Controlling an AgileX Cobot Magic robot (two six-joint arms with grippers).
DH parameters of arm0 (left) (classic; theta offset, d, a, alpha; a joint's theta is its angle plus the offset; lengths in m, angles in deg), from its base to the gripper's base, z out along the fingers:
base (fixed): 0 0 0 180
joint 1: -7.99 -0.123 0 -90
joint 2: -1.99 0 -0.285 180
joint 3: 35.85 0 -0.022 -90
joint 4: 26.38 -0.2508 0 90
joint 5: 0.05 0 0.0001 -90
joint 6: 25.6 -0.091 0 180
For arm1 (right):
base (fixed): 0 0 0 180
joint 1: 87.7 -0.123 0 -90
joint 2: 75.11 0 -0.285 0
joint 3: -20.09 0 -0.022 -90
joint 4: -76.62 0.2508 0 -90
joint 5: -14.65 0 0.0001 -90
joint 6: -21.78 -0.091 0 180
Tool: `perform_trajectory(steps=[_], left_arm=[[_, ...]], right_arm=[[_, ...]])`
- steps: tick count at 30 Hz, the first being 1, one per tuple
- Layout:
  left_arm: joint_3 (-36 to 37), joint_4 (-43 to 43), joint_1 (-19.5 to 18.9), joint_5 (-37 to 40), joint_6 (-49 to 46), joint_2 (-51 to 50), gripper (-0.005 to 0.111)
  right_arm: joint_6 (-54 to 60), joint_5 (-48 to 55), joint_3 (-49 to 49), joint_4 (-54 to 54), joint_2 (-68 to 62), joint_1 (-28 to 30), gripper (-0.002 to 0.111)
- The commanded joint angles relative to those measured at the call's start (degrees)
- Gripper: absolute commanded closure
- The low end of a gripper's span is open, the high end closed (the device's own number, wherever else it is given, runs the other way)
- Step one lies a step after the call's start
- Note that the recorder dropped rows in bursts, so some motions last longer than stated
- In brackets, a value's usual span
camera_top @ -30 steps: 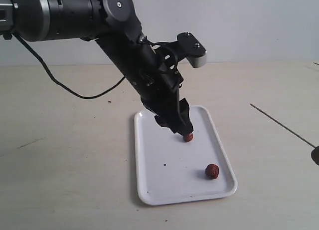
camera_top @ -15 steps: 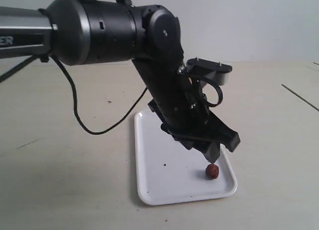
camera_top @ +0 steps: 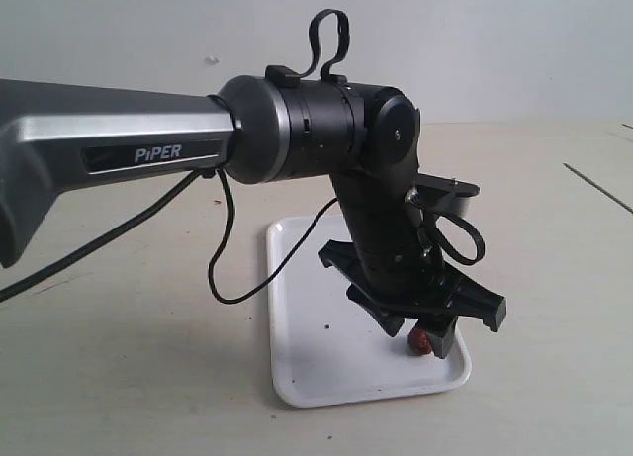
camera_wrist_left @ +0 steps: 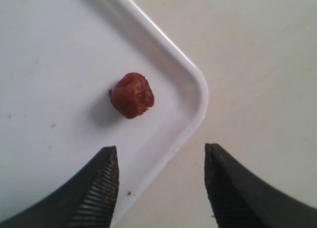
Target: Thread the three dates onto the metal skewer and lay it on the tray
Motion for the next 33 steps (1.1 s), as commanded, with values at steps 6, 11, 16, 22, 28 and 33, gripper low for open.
perform_trajectory(steps=[6, 11, 16, 22, 28, 33], left_arm=[[-7.5, -4.0, 0.1, 4.1, 2.5, -4.2, 0.054], [-10.1, -5.9, 0.6, 5.1, 3.7, -6.3, 0.054], [-11.1, -7.4, 0.7, 5.3, 4.3, -7.9, 0.054], [-12.8, -7.4, 0.7, 5.4, 5.2, -9.8, 0.054], [-13.6, -7.4, 0.7, 4.3, 5.2, -10.1, 0.054], [-13.6, -7.4, 0.7, 4.2, 5.2, -10.5, 0.054]], right_arm=[[0.7, -0.3, -0.3, -0.7, 0.1, 0.3, 0.108], [0.7, -0.3, -0.3, -1.1, 0.1, 0.3, 0.108], [0.7, -0.3, -0.3, -1.5, 0.1, 0.3, 0.108], [0.7, -0.3, -0.3, -1.5, 0.1, 0.3, 0.108], [0.7, -0.3, -0.3, -1.5, 0.1, 0.3, 0.108], [0.7, -0.3, -0.3, -1.5, 0.1, 0.3, 0.108]])
